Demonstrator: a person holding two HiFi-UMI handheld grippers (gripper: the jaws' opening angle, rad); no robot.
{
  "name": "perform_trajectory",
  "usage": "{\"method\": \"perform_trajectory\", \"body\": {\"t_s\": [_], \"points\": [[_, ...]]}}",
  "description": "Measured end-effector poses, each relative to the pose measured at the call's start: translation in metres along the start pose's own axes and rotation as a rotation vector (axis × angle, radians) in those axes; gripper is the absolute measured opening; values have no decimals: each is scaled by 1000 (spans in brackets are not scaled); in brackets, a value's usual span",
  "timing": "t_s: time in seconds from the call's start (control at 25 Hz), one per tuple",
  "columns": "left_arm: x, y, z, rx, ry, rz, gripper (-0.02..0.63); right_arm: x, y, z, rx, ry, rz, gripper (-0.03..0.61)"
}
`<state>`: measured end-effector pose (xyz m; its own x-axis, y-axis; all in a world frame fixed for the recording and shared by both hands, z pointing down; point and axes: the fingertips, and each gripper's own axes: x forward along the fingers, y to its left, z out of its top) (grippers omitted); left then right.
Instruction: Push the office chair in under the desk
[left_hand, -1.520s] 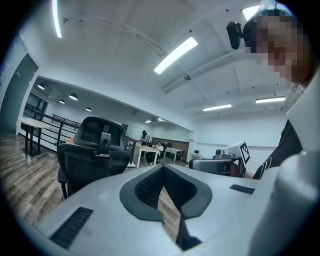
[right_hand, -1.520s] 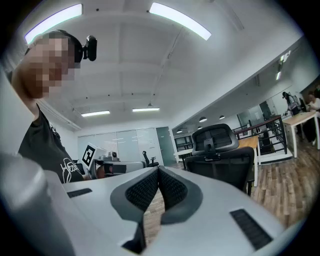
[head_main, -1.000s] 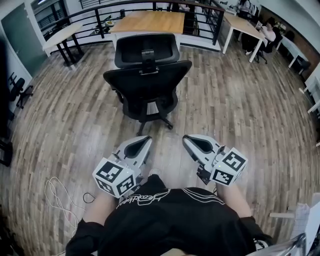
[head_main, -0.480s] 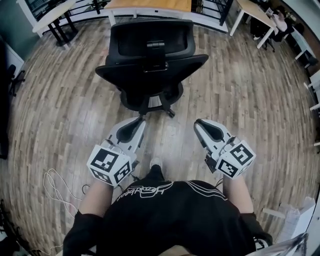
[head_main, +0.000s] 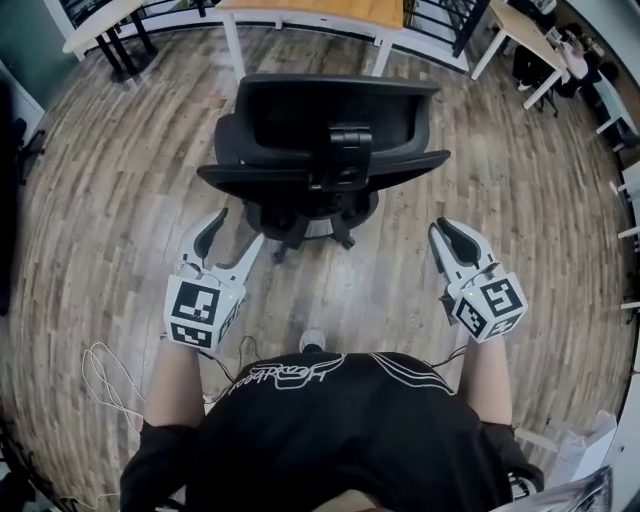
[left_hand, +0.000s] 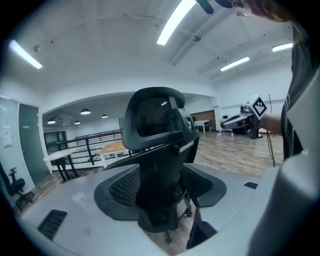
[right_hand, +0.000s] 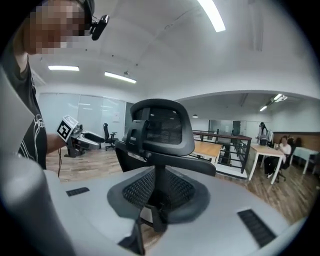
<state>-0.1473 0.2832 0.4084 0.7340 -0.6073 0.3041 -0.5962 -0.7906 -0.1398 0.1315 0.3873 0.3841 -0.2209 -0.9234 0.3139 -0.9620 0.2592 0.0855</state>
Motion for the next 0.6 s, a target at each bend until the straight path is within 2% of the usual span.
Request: {"method": "perform_trajectory", "body": {"t_s": [0.12,0.32,0.44,0.6], "points": [[9,23,-3,93,25,46,261,12,-15,0,-90,37,-43,132],[20,51,-3,243,62,99,284,32,-43,1,-305,124,-141,242],[31,64,-10,331,113,139,290,50,-62,1,-410,169,-178,258],[45,75,-18,423,200,173,290,75,-85,-8,-531,224,-185,263]]}}
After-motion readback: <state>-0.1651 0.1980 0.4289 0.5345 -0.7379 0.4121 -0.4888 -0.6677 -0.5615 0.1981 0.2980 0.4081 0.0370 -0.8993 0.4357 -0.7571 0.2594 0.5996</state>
